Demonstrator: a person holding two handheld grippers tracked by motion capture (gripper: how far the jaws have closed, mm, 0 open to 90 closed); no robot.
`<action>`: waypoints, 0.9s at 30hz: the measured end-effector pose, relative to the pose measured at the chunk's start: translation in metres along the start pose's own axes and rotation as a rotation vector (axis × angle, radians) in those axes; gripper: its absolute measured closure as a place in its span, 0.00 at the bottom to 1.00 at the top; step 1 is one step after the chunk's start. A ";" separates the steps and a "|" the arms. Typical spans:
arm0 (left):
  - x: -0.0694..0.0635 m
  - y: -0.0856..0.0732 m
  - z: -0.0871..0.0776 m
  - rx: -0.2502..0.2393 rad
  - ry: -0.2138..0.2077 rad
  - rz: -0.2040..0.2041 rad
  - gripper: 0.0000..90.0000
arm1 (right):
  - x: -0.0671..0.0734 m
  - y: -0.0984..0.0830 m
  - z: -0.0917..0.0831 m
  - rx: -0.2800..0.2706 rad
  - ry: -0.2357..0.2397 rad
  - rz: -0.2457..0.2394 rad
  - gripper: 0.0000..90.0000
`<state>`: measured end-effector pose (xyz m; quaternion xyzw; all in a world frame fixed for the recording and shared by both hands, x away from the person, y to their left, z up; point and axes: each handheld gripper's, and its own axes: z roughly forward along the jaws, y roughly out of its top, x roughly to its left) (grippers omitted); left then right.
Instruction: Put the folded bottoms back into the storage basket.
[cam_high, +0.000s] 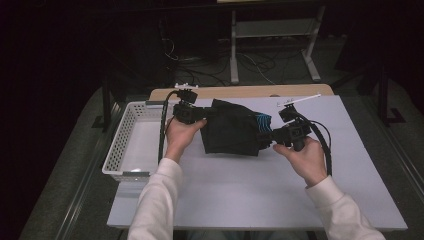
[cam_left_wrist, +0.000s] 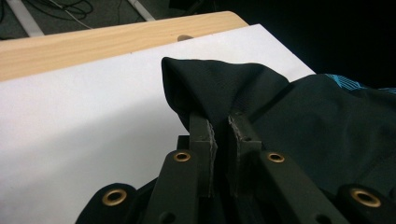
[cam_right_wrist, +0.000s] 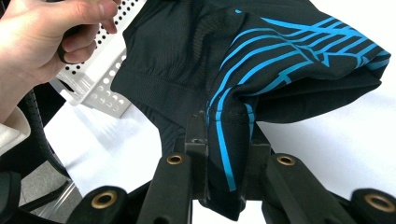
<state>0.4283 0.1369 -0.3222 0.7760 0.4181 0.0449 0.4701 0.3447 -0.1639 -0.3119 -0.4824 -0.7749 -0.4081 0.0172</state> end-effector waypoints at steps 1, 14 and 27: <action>-0.001 0.001 -0.001 -0.002 0.001 0.002 0.90 | 0.001 0.001 -0.001 -0.004 0.000 -0.001 0.85; -0.008 0.024 -0.017 -0.025 0.015 0.034 0.90 | 0.007 0.019 -0.018 -0.038 0.015 -0.016 0.85; -0.010 0.043 -0.038 -0.034 0.043 0.068 0.90 | 0.016 0.035 -0.023 -0.062 0.027 -0.028 0.85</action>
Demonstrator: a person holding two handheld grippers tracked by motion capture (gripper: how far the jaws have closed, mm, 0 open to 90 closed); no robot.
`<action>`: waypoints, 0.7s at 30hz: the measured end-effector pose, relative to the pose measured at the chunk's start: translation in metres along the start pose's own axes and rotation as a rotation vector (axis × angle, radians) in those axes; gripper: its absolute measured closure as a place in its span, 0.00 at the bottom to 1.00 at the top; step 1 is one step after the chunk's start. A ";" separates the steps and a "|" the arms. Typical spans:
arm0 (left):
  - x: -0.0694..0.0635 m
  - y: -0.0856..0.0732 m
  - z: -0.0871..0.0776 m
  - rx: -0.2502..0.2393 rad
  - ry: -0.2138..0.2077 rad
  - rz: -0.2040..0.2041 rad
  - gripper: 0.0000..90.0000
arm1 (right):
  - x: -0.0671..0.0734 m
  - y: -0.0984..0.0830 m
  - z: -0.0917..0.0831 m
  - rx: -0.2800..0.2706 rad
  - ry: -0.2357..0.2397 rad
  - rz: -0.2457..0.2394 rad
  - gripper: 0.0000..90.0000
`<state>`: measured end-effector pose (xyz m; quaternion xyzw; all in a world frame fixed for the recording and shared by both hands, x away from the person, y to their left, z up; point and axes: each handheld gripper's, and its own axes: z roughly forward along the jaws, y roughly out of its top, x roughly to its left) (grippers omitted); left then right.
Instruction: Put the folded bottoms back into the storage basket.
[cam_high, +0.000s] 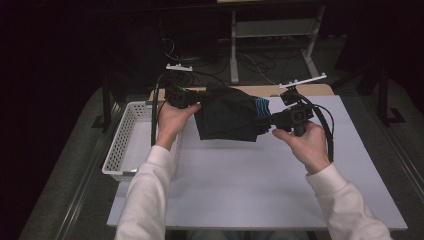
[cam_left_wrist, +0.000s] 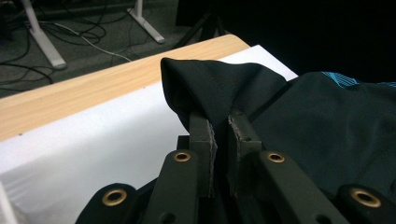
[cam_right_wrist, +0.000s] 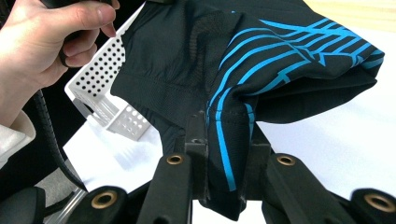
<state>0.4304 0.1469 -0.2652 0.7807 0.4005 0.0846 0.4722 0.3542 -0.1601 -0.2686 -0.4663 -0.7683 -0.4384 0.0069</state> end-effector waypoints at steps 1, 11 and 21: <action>0.001 0.002 -0.004 -0.005 0.003 -0.002 0.90 | 0.002 0.003 0.000 -0.003 0.003 0.000 0.85; 0.011 0.005 -0.020 -0.023 0.025 -0.018 0.90 | 0.016 0.017 0.008 -0.007 0.019 -0.020 0.85; 0.019 0.004 -0.035 -0.043 0.039 -0.021 0.90 | 0.025 0.024 0.016 -0.009 0.031 -0.027 0.84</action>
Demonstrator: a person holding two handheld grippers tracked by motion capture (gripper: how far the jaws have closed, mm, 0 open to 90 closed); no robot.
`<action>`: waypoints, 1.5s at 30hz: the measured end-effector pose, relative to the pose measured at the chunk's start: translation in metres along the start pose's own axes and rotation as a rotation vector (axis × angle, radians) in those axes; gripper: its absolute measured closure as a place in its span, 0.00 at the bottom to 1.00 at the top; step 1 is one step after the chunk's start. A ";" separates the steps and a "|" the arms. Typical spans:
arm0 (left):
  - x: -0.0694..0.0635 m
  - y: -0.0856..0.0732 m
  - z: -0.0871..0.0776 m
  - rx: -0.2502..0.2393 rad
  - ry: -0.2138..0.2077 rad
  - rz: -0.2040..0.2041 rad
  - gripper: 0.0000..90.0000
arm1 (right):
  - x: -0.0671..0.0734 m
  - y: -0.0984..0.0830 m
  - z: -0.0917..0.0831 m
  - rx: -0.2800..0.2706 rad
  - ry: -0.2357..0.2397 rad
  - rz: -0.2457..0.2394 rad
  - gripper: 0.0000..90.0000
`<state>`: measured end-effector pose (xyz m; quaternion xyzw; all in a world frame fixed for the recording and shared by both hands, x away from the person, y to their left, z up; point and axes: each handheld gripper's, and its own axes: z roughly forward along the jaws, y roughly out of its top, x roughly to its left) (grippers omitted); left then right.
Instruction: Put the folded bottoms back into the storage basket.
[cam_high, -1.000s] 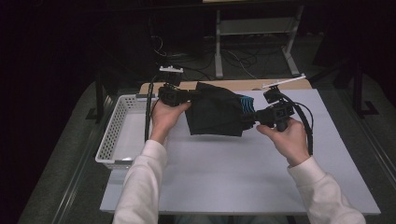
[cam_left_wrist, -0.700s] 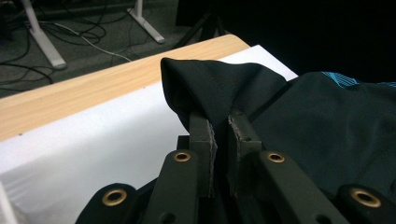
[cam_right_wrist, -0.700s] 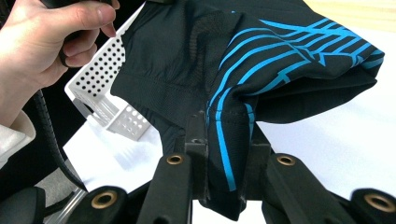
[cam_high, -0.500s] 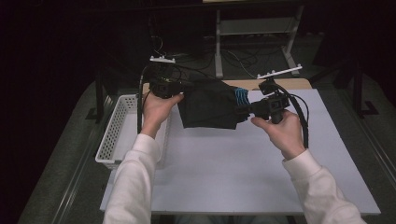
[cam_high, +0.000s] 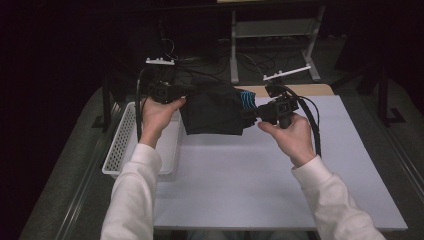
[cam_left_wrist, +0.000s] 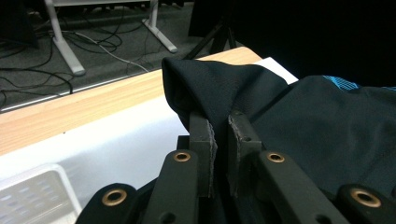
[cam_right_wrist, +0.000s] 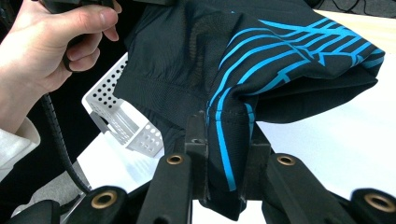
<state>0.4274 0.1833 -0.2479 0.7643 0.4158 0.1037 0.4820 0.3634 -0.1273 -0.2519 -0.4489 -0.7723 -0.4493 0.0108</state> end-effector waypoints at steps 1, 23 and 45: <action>0.001 0.000 -0.002 0.001 0.003 0.000 0.90 | 0.001 0.001 0.001 -0.001 0.001 -0.001 0.84; 0.015 0.006 -0.037 -0.030 0.052 0.004 0.90 | 0.025 0.022 0.017 -0.005 0.027 -0.030 0.84; 0.041 -0.010 -0.066 -0.042 0.094 -0.021 0.90 | 0.047 0.032 0.050 0.024 0.050 -0.055 0.85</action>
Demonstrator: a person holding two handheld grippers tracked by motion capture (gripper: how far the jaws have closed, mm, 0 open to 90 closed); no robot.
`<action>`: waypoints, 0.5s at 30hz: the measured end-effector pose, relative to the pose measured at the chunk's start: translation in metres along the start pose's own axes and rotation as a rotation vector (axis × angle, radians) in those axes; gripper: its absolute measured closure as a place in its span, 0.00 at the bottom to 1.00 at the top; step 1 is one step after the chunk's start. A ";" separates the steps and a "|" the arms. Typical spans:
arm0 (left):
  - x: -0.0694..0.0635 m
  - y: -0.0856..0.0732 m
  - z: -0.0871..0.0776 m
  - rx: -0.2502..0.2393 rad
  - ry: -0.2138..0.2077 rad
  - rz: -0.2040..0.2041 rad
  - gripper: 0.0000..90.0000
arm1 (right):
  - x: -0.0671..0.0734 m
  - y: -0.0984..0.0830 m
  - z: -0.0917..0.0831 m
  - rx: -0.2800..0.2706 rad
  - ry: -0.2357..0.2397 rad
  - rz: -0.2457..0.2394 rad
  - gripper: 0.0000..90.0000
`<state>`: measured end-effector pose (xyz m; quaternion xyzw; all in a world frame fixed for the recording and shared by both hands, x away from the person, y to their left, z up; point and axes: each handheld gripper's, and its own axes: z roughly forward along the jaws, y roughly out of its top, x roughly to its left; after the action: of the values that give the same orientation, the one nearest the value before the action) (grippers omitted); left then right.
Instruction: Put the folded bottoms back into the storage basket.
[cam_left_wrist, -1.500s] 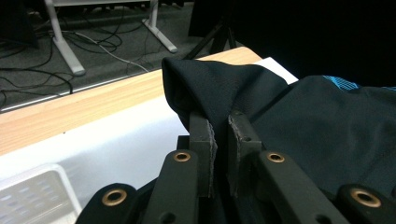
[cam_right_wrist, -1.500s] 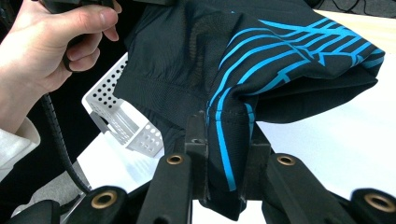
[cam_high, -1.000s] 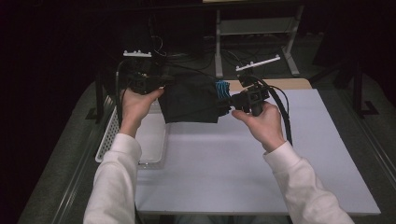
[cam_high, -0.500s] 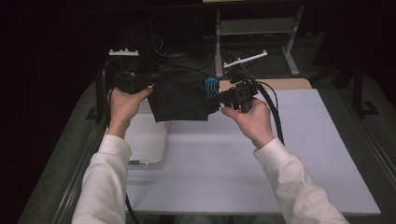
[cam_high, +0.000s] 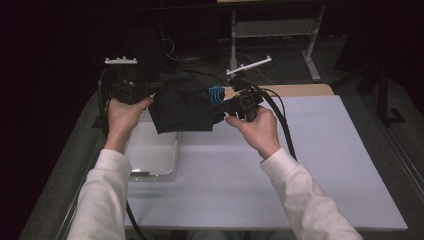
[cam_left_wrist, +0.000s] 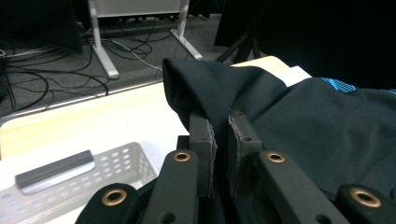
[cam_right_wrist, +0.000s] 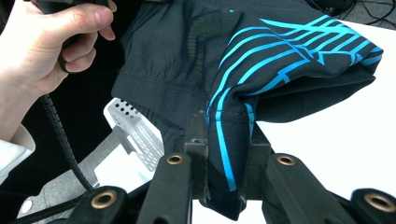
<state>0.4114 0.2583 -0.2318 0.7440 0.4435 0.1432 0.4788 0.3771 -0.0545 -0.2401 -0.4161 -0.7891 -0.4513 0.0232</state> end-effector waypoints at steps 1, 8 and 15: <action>0.002 -0.001 -0.001 -0.001 0.002 -0.001 0.90 | 0.001 0.001 0.002 0.000 0.004 0.001 0.85; 0.014 -0.007 -0.011 0.000 0.023 -0.017 0.90 | 0.008 0.003 0.019 0.010 0.019 -0.004 0.85; 0.028 -0.016 -0.021 -0.008 0.039 -0.043 0.90 | 0.015 0.006 0.040 0.014 0.028 -0.016 0.84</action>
<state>0.4058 0.2957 -0.2403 0.7295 0.4680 0.1494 0.4760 0.3846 -0.0143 -0.2535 -0.4029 -0.7953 -0.4517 0.0337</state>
